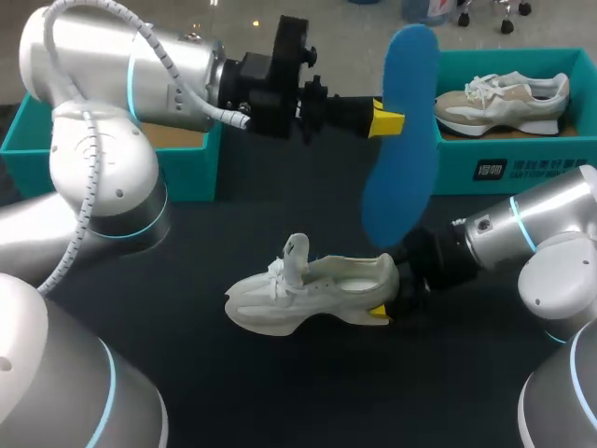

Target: Take the shoe out of the shoebox, open the shoe tongue, remove and reinsert the insole, then place the shoe into the shoebox

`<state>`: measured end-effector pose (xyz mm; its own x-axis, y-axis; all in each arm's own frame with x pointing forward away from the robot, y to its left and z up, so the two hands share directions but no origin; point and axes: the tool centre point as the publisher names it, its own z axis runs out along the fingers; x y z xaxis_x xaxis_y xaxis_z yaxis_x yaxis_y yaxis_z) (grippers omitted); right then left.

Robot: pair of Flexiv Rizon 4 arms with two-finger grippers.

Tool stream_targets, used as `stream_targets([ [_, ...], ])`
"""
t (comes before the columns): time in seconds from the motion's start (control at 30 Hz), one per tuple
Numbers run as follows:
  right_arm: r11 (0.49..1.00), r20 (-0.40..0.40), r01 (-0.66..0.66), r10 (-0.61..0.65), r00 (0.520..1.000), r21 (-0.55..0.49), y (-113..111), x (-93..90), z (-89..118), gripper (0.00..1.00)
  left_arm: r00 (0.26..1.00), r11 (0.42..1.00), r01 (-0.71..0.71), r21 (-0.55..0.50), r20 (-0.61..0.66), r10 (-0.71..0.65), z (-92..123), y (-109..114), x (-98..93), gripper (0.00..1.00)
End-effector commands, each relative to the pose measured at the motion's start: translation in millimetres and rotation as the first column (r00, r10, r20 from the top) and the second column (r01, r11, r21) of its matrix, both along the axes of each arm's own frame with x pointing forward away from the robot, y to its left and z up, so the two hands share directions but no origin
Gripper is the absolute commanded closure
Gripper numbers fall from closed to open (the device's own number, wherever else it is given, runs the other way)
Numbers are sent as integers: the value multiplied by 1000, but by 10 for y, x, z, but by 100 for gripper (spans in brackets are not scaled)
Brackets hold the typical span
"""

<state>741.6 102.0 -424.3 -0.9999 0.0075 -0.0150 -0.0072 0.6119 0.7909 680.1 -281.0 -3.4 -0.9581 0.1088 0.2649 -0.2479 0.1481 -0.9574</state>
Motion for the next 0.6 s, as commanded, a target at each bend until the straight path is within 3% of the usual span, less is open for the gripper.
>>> stream_targets([
  [0.03,1000,1,1,-1,1000,-3,4,-9,-1,100,1000,999,2,-45,-8,-2,76,65,-51,100],
  [0.17,1000,1,1,-1,1000,-3,4,-9,-1,100,998,996,32,-80,-55,-36,184,92,-135,100],
  [0.37,1000,1,1,-1,1000,-3,4,-9,-1,100,964,988,157,-7,-218,-155,348,262,-322,100],
  [0.6,1000,1,1,-1,1000,-3,4,-9,-1,100,942,980,198,34,-284,-181,420,442,-460,100],
])
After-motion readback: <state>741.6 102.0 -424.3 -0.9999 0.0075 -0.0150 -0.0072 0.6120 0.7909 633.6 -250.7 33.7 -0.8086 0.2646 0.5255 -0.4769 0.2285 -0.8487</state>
